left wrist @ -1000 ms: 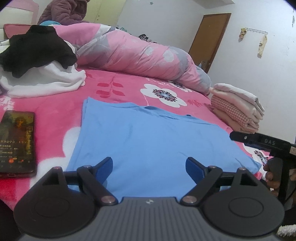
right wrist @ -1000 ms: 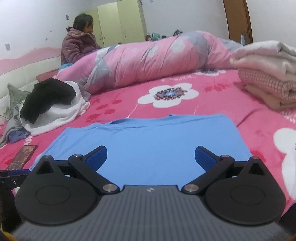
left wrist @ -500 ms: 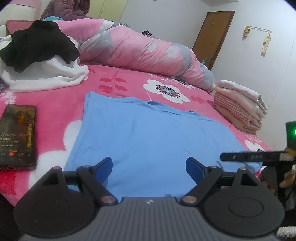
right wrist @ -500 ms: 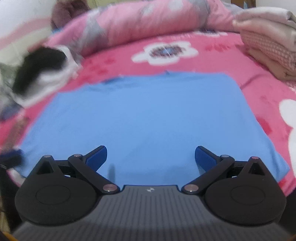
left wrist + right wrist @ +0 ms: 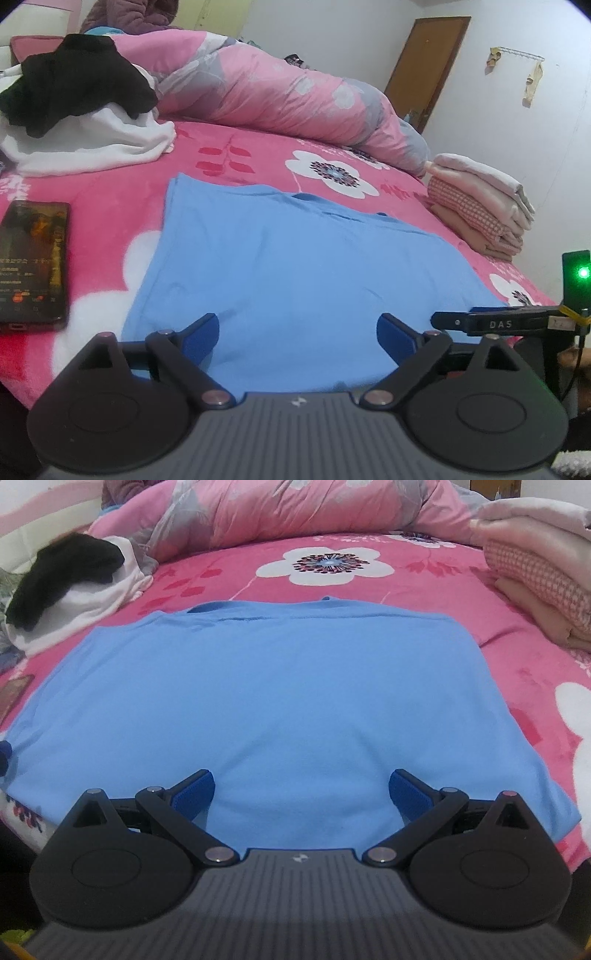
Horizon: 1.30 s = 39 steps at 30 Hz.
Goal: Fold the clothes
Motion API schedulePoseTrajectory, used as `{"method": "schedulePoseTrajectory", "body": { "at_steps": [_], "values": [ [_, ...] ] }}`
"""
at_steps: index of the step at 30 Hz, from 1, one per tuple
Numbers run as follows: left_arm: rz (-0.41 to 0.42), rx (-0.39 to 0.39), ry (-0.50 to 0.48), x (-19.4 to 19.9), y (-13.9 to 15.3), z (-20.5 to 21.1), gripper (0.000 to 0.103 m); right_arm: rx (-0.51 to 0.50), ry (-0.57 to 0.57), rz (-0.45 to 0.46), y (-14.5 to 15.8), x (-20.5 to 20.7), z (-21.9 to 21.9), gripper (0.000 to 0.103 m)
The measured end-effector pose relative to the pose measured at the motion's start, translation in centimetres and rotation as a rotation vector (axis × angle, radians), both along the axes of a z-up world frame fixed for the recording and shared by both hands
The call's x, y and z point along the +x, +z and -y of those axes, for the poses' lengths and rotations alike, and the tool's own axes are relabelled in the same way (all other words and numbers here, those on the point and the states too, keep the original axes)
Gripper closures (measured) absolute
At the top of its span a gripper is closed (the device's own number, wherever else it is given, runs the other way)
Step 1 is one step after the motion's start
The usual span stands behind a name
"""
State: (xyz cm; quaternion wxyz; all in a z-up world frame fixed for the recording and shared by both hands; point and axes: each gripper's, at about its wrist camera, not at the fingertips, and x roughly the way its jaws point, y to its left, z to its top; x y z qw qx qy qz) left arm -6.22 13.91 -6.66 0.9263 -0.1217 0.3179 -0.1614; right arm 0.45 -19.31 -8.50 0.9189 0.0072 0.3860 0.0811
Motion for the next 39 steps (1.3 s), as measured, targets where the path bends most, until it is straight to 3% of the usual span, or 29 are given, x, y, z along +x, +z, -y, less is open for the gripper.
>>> {"method": "schedulePoseTrajectory", "body": {
  "at_steps": [6, 11, 23, 30, 32, 35, 38, 39],
  "values": [
    [-0.020, 0.010, 0.004, -0.1, 0.3, 0.7, 0.001, 0.007, 0.021, 0.013, -0.1, 0.0, 0.2, 0.001],
    [-0.046, 0.051, 0.054, 0.1, 0.6, 1.1, 0.000, 0.021, 0.025, 0.013, 0.0, 0.0, 0.4, 0.001],
    [-0.086, -0.004, 0.024, 1.2, 1.0, 1.0, 0.000, 0.068, 0.034, 0.018, 0.1, 0.1, 1.2, 0.001],
    [-0.019, 0.022, -0.002, 1.4, 2.5, 1.5, 0.000, 0.245, -0.010, 0.071, 1.6, -0.3, 3.9, 0.001],
    [-0.016, 0.052, 0.008, 1.9, 2.7, 1.9, 0.000, 0.276, -0.014, 0.131, 2.6, -0.6, 4.4, 0.001],
    [-0.018, 0.111, 0.030, 2.9, 2.7, 2.6, 0.001, 0.214, 0.045, 0.241, 4.0, -0.9, 3.2, 0.001],
    [-0.022, 0.183, 0.060, 3.5, 2.3, 3.5, 0.007, 0.112, 0.138, 0.308, 4.3, -0.9, 0.9, 0.003],
    [-0.021, 0.203, 0.065, 3.7, 2.2, 3.8, 0.011, 0.085, 0.172, 0.323, 4.3, -0.9, 0.1, 0.008]
  ]
}}
